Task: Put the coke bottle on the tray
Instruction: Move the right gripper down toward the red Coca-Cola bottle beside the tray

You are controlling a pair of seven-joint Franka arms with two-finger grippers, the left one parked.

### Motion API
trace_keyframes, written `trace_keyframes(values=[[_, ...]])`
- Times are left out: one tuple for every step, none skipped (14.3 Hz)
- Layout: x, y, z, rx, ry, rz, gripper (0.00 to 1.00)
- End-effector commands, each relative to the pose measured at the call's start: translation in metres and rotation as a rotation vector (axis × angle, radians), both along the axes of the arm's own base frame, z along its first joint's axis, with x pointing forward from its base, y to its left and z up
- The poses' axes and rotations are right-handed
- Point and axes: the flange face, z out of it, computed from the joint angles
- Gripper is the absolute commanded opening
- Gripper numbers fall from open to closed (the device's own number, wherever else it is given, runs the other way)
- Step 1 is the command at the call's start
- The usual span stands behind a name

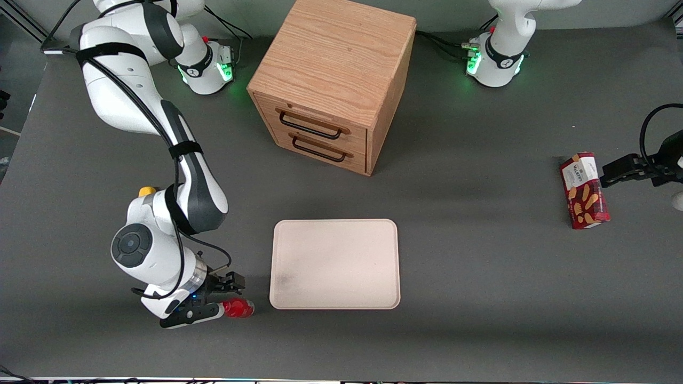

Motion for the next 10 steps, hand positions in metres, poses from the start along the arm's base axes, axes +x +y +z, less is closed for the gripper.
trace_keyframes(values=[[0.0083, 0.0024, -0.0028, -0.002, -0.041, 0.022, 1.0], [0.0083, 0.0024, -0.0028, -0.002, -0.041, 0.022, 1.0], [0.0082, 0.0023, -0.003, -0.003, -0.039, 0.025, 1.0], [0.0083, 0.0024, -0.0028, -0.006, -0.042, 0.043, 0.99], [0.0087, 0.0013, -0.0027, -0.008, -0.044, 0.055, 0.97], [0.009, 0.0001, -0.0027, -0.009, -0.044, 0.06, 0.95], [0.0092, 0.0001, -0.0025, -0.009, -0.046, 0.062, 0.93], [0.0101, 0.0004, -0.0024, -0.005, -0.056, 0.059, 0.91], [0.0106, 0.0014, -0.006, 0.0, -0.06, 0.059, 0.9], [0.0112, 0.0016, -0.0087, 0.002, -0.064, 0.058, 0.88]])
